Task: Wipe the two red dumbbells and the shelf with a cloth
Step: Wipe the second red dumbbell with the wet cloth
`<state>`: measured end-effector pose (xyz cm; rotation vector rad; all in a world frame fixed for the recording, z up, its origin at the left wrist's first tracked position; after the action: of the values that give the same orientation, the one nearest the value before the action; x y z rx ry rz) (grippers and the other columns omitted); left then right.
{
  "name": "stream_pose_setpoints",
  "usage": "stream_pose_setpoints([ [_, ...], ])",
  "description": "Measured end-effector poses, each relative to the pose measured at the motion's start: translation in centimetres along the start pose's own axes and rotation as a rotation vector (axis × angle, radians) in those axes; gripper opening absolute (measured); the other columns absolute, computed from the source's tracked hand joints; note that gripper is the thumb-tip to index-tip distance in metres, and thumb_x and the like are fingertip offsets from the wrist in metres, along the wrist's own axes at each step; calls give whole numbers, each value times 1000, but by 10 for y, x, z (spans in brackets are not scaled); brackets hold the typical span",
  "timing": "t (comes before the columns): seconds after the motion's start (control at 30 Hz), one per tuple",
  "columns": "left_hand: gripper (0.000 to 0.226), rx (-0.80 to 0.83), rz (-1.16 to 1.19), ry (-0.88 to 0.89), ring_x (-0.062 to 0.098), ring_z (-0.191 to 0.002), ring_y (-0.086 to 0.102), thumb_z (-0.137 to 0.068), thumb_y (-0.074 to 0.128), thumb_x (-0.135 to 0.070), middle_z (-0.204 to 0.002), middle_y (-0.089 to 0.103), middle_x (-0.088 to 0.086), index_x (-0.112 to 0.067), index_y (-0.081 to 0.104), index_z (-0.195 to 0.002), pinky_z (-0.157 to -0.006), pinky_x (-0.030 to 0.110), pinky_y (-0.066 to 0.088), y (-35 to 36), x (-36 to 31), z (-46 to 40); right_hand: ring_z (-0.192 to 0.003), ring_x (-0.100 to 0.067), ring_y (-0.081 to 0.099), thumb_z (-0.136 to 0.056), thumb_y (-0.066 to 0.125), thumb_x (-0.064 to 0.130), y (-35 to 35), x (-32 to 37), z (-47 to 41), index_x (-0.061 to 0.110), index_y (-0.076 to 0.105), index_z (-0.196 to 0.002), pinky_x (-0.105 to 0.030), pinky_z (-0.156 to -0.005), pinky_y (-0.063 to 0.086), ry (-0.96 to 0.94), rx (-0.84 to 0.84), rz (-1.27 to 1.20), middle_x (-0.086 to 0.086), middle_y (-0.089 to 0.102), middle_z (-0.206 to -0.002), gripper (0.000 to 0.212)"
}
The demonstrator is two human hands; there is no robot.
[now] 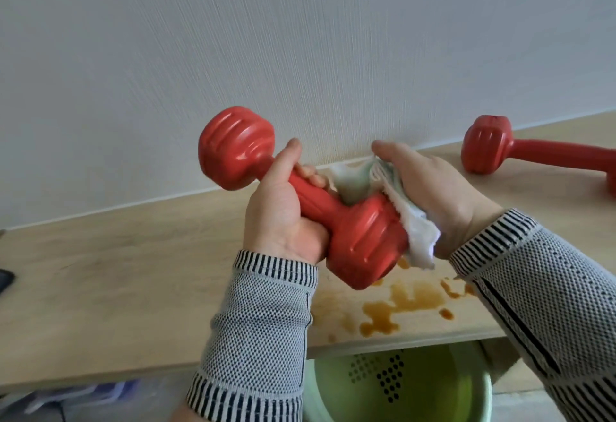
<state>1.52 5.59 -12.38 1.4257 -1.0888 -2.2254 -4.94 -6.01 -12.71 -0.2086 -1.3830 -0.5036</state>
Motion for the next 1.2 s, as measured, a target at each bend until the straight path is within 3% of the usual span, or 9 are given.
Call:
stream_pose_setpoints([
  [0.1,37,29,176,-64,2,-43,42,-91,61,-26,-51,41,-12,-21,43,-59,-51,16,43,0,-1,2,-74,-26,59,-89,50,48,10,-6,1,2,61,-102,-34,-76,51,265,197,-389,-12,58,-78,48],
  [0.2,41,17,424,-40,4,-37,44,-92,52,-19,-47,42,-12,-19,42,-52,-50,15,48,-1,-5,3,-99,-29,63,-92,39,51,20,-11,6,8,55,-126,-37,-81,52,312,287,-594,-16,64,-114,57],
  [0.4,37,-27,634,93,6,-37,49,-89,51,-17,-47,46,-10,-17,44,-52,-55,18,51,-11,-15,0,-75,-25,71,-91,38,56,30,-25,2,26,57,-112,-39,-55,56,267,217,-511,-4,73,-94,42],
  [0.5,30,16,565,187,6,-40,49,-89,52,-18,-52,46,-10,-18,44,-60,-50,16,49,-11,-20,1,-78,-29,70,-86,33,69,31,-29,4,31,62,-112,-37,-68,51,303,351,-404,-6,72,-103,54],
  [0.63,24,83,390,297,10,-51,51,-88,48,-20,-60,50,-6,-18,45,-65,-61,23,47,-12,-24,-1,-86,-28,66,-81,30,75,34,-26,7,32,76,-79,-41,-82,46,295,449,-418,-4,73,-99,62],
  [0.7,21,92,276,331,13,-58,52,-87,46,-20,-65,54,-4,-18,46,-66,-69,30,44,-13,-24,-3,-95,-27,64,-80,31,76,34,-27,6,29,75,-90,-43,-85,45,320,471,-439,-5,72,-104,65],
  [0.93,8,282,-3,347,18,-68,53,-75,47,-24,-73,58,3,-19,48,-68,-69,34,40,-11,-28,-2,-81,-28,66,-73,51,74,38,-33,18,21,63,-109,-40,-65,57,455,619,-535,-9,67,-98,65],
  [1.1,45,-26,-394,402,13,-50,41,-86,59,-52,-56,43,0,-23,52,-51,-50,26,31,-12,-28,-3,-83,-21,56,-71,63,58,31,-12,15,9,65,-93,-30,-74,47,243,530,-643,-9,58,-91,53],
  [1.2,43,37,-498,305,14,-59,43,-75,66,-57,-61,42,0,-19,51,-64,-58,29,36,-5,-22,-1,-73,-20,55,-68,69,46,25,0,12,7,66,-97,-26,-69,38,-81,313,-518,-10,59,-84,48],
])
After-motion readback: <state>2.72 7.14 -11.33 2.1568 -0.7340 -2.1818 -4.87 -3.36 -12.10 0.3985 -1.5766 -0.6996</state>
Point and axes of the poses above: each hand's wrist, its own z-axis away from the middle knuckle, its own y-axis out of the palm, x = y × z, the point moved 4 cm from there along -z, towards the middle knuckle
